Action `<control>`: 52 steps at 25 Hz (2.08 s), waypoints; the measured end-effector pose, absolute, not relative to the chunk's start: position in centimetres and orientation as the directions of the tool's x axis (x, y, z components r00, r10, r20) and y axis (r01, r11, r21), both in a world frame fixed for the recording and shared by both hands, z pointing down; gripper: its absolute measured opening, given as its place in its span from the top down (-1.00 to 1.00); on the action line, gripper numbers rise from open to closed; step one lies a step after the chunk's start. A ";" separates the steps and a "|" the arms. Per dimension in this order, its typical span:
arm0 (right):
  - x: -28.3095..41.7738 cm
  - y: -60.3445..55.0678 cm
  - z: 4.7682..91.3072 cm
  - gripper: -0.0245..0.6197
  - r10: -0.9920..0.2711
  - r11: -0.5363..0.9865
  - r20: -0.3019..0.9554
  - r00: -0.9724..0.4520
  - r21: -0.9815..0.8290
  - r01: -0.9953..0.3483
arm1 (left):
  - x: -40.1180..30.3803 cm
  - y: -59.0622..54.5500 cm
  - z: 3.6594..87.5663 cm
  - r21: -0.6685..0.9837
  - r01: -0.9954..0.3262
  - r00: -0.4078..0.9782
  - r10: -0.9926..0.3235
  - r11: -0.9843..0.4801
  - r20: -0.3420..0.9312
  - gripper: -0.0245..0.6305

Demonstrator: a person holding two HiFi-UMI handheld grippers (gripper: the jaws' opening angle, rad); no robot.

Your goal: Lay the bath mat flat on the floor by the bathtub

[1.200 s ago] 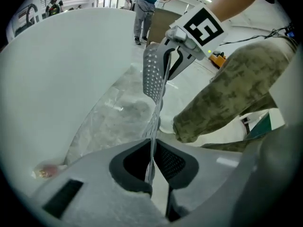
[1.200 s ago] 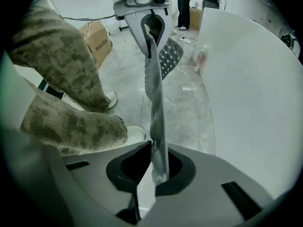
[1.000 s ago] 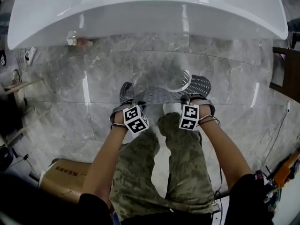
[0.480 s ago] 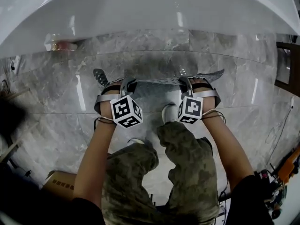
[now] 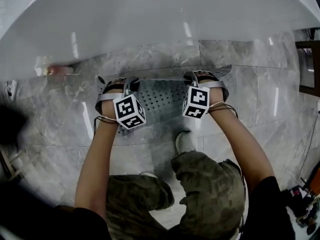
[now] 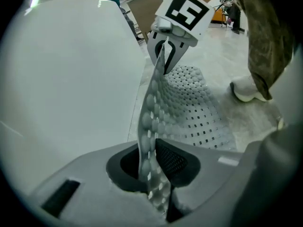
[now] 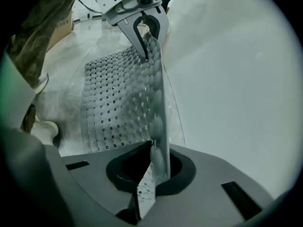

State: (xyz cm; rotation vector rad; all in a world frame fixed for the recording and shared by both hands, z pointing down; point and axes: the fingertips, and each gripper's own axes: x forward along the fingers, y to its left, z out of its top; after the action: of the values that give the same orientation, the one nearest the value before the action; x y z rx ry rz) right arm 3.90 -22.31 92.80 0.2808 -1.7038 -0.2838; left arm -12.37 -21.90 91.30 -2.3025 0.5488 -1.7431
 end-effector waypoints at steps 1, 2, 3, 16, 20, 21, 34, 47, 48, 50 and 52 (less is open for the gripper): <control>4.0 -22.6 93.6 0.85 -0.342 0.939 0.928 -0.147 0.342 -0.027 | -12.2 -22.4 92.2 -0.377 -0.166 0.232 -0.407 -0.911 0.883 0.73; 4.1 -22.9 94.4 0.85 -0.342 0.939 0.928 -0.148 0.342 -0.030 | -12.1 -22.8 93.0 -0.381 -0.162 0.227 -0.410 -0.910 0.884 0.73; 4.2 -23.1 95.2 0.85 -0.345 0.938 0.927 -0.149 0.344 -0.031 | -12.0 -23.2 93.8 -0.387 -0.156 0.223 -0.414 -0.909 0.882 0.73; 5.5 -25.2 102.1 0.85 -0.345 0.937 0.933 -0.106 0.334 -0.104 | -10.8 -27.3 101.0 -0.444 -0.109 0.198 -0.457 -0.890 0.867 0.60; 5.4 -26.4 102.6 0.85 -0.452 0.891 0.888 -0.082 0.447 -0.076 | -11.3 -28.7 101.8 -0.442 -0.200 0.199 -0.478 -0.874 0.855 0.38; 5.4 -26.7 102.8 0.85 -0.481 0.876 0.873 -0.078 0.478 -0.058 | -11.5 -29.1 101.9 -0.432 -0.231 0.200 -0.477 -0.872 0.856 0.32; 5.8 -31.5 98.9 0.05 -0.756 0.645 0.637 -0.153 0.685 -0.337 | -12.7 -28.5 102.9 -0.308 -0.413 0.258 -0.434 -0.857 0.863 -0.04; 6.8 -27.2 103.4 0.03 -0.551 0.674 0.774 -0.312 0.193 -0.713 | -19.6 -29.2 100.1 -0.175 -0.655 0.292 -0.460 -0.735 0.839 -0.04; 6.9 -26.8 103.6 0.03 -0.543 0.671 0.774 -0.325 0.169 -0.722 | -20.8 -28.6 99.4 -0.188 -0.636 0.289 -0.458 -0.748 0.841 -0.05; 7.2 -26.4 103.8 0.03 -0.532 0.671 0.772 -0.348 0.135 -0.729 | -23.7 -28.0 97.8 -0.217 -0.640 0.287 -0.491 -0.737 0.823 -0.05; 6.7 -25.8 104.1 0.03 -0.508 0.691 0.773 -0.380 0.102 -0.716 | -27.8 -26.7 97.5 -0.182 -0.724 0.272 -0.518 -0.666 0.811 -0.05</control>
State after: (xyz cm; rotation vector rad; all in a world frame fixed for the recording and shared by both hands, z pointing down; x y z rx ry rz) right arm 6.69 -25.77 104.11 0.9370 -2.0642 0.3159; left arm -27.82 -26.71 97.48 -2.6756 1.3315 -1.5509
